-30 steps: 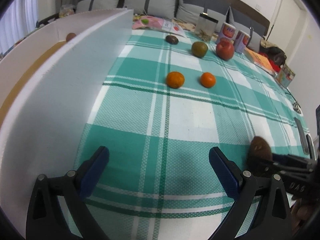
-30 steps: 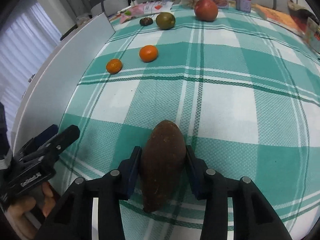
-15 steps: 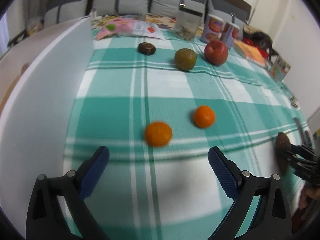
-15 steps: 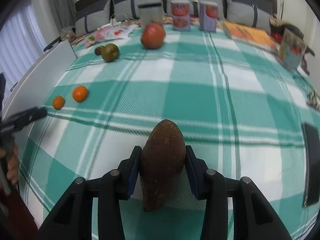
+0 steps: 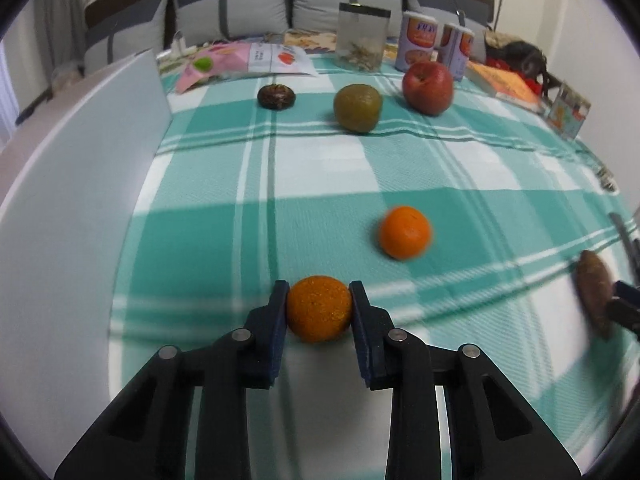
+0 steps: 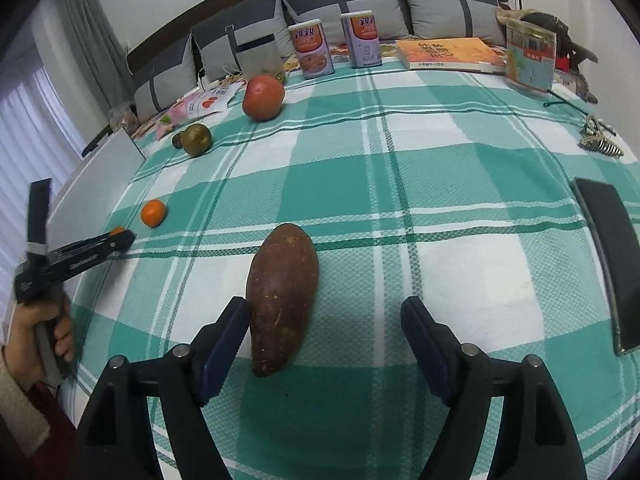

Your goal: Organize fruits

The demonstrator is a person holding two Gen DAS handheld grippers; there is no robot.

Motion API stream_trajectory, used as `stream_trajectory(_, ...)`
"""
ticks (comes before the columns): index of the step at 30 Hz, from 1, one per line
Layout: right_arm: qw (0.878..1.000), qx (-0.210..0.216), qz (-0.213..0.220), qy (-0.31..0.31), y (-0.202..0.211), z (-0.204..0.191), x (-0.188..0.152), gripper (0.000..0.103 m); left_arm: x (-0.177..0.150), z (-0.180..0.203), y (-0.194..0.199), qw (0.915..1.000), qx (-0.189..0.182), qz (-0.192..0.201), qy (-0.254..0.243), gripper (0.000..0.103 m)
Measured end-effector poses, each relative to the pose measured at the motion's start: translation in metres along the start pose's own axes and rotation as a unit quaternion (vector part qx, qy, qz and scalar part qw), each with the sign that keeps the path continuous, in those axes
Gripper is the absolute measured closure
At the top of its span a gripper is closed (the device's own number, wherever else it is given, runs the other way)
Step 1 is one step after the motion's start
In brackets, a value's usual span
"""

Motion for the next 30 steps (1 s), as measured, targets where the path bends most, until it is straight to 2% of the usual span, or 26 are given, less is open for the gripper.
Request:
stream_trajectory(4, 1.0, 0.005, -0.009, 0.024, 0.009, -0.016, -0.006, 0.025, -0.03, 0.01, 0.029, 0.9991, -0.032, -0.019, 0.021, 0.073)
stream_trajectory(8, 0.998, -0.005, -0.034, 0.049, 0.009, -0.033, -0.023, 0.025, -0.059, 0.015, 0.044, 0.9989, -0.028, -0.028, 0.027, 0.07)
stream_trajectory(9, 0.998, -0.008, -0.038, 0.055, 0.008, -0.035, -0.027, 0.025, -0.063, 0.016, 0.044, 0.9992, -0.019, -0.026, 0.024, 0.066)
stream_trajectory(11, 0.996, -0.019, -0.051, 0.071, 0.005, -0.044, -0.036, 0.025, -0.068, 0.014, 0.044, 0.9993, -0.005, -0.029, 0.024, 0.029)
stream_trajectory(12, 0.995, -0.025, -0.052, 0.079, 0.005, -0.046, -0.039, 0.025, -0.071, 0.01, 0.046, 0.9993, -0.002, -0.022, 0.029, 0.026)
stream_trajectory(14, 0.993, -0.044, -0.053, 0.097, 0.004, -0.054, -0.044, 0.02, -0.074, 0.002, 0.049, 0.9992, -0.001, -0.016, 0.037, 0.025)
stream_trajectory(16, 0.992, -0.048, -0.054, 0.102, 0.001, -0.058, -0.049, 0.01, -0.077, -0.003, 0.045, 0.9988, 0.002, -0.026, 0.042, 0.024)
stream_trajectory(18, 0.993, -0.052, -0.05, 0.091, 0.0, -0.058, -0.053, 0.0, -0.081, -0.003, 0.046, 0.9994, 0.009, -0.021, 0.027, 0.021)
stream_trajectory(20, 0.994, -0.056, -0.043, 0.084, 0.001, -0.058, -0.056, 0.0, -0.086, 0.002, 0.044, 0.9995, 0.018, -0.025, 0.01, 0.012)
stream_trajectory(22, 0.994, -0.058, -0.039, 0.083, 0.002, -0.058, -0.057, 0.0, -0.09, 0.009, 0.043, 0.9992, 0.029, -0.026, -0.007, 0.009)
stream_trajectory(30, 0.994, -0.064, -0.024, 0.082, 0.002, -0.06, -0.06, 0.0, -0.093, 0.011, 0.043, 0.9988, 0.036, -0.03, -0.015, 0.006)
Point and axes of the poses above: each gripper's, at about its wrist camera, not at the fingertips, and y roughly against the way its jaws point, z to its right, x to its top, the point moved 1 cm from there along -y, roughly the way its jaws point, and after that the axes turned 8 degrees about y, right-handed, at the moved point
